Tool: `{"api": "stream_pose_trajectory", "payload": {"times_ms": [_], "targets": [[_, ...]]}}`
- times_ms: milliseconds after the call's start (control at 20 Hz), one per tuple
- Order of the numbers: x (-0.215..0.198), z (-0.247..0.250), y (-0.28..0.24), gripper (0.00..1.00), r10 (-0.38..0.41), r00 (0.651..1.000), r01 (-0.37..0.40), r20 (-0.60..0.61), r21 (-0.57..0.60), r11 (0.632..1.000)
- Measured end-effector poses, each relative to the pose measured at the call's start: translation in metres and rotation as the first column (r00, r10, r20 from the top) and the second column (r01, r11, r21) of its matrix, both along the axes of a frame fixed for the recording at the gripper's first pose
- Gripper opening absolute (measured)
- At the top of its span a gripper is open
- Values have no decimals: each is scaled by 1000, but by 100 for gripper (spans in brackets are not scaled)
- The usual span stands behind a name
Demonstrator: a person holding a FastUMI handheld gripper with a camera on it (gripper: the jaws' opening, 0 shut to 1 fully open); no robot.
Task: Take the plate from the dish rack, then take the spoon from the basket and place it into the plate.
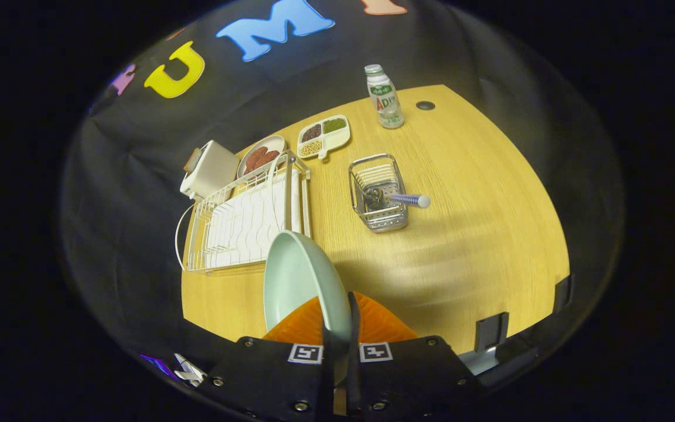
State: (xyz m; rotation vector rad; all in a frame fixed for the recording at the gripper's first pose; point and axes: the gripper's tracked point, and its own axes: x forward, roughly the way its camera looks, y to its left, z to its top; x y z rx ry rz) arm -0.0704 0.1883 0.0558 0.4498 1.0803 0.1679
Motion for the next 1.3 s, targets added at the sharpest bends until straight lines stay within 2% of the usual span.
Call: {"api": "stream_pose_trajectory", "payload": {"times_ms": [100,700,1050,1300], "targets": [[-10,-18,2,9,-17,999,20,-43,73,997],[-7,-98,1,9,-71,994,87,-80,214,973],[-9,-129,11,9,-18,997,40,-80,281,959],[-5,-142,14,11,-18,996,51,-93,363,930]]}}
